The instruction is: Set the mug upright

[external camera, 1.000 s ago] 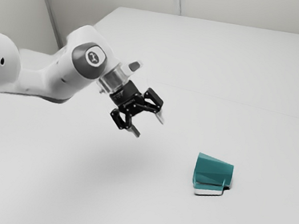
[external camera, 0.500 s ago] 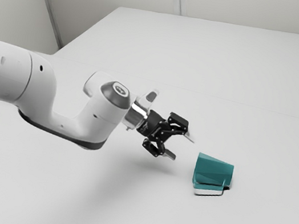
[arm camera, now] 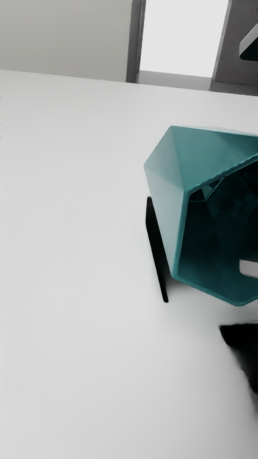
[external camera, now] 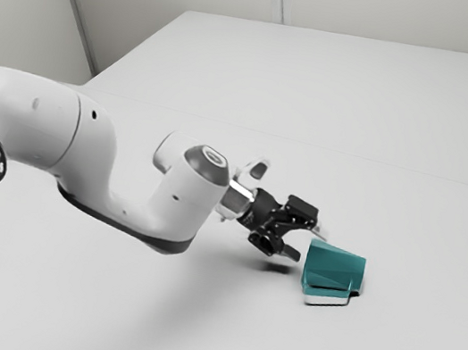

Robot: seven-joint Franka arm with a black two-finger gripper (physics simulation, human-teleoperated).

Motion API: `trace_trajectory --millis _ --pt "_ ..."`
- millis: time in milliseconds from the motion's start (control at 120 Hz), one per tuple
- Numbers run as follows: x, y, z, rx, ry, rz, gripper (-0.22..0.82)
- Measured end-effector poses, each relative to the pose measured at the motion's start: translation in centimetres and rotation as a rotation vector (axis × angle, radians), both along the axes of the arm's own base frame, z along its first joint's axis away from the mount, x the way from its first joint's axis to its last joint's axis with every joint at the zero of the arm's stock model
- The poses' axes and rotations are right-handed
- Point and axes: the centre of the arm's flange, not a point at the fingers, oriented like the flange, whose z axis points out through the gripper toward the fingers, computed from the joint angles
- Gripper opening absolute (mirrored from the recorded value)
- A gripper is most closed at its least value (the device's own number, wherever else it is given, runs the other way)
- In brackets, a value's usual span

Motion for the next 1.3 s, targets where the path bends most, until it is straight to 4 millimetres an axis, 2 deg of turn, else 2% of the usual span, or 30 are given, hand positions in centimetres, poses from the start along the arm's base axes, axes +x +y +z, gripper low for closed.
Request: trace_trajectory --millis 125,350,767,925,1150,1300 --pt "0.9 -1.0 0.0 -0.013 -0.034 -0.019 0.60" --pt "0.8 -2.2 -1.9 -0.023 -0.042 -0.051 0.60" --pt "0.7 -3.4 -1.7 -0.051 -0.085 -0.100 0.09" --pt "0.7 -3.7 -1.1 -0.064 -0.109 -0.122 -0.05" --pt "0.9 -4.0 0.0 -0.074 -0.152 -0.154 -0.14" --pt "1.0 -3.8 2.5 -0.047 -0.217 -0.178 -0.16"
